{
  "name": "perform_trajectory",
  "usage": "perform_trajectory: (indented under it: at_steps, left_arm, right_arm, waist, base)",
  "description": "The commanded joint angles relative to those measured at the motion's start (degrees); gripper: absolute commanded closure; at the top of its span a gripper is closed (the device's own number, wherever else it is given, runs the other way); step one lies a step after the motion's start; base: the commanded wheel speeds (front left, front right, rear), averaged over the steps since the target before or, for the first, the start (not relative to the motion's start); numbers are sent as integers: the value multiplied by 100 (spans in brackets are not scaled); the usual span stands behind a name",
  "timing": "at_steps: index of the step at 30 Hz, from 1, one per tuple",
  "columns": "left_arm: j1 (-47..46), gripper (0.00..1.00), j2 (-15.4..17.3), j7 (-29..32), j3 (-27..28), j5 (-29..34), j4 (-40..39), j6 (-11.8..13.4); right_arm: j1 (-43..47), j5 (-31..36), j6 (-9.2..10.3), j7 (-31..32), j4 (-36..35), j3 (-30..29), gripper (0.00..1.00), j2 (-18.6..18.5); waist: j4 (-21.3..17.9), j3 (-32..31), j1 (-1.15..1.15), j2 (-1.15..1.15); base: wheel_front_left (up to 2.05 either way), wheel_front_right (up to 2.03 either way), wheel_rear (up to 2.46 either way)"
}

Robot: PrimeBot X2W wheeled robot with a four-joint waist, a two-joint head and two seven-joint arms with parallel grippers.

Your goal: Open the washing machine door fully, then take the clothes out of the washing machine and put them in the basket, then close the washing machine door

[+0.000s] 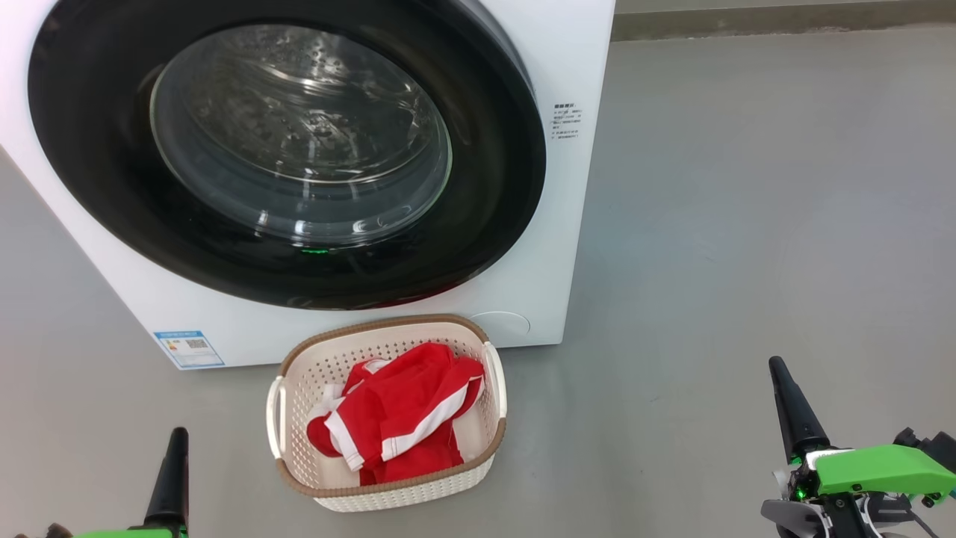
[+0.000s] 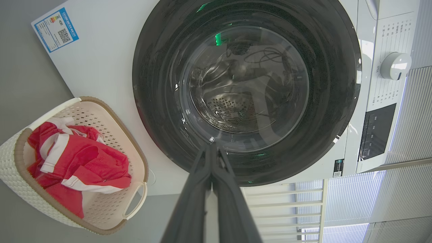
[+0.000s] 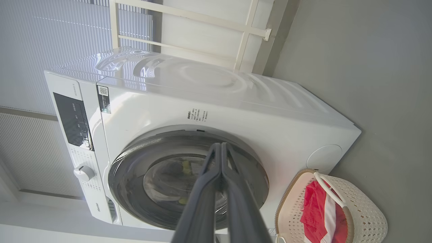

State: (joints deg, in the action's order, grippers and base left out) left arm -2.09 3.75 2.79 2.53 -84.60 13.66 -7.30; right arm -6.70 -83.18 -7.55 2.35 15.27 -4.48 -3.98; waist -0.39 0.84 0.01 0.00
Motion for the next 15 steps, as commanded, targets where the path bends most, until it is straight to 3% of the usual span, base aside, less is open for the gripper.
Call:
perform_trajectory:
  at_steps: [1, 15]
  left_arm:
    - [-306, 100, 81, 49, 202, -138, -86, -17]
    - [-395, 100, -3, 269, 286, -801, 28, -19]
  right_arm:
    - [0, -193, 5, 58, -143, 76, 100, -27]
    - [61, -964, 6, 285, -133, -54, 100, 5]
  waist:
    - [4, -7, 0, 0]
    - [37, -62, 0, 0]
  base:
    - [0, 0, 0]
    - [0, 0, 0]
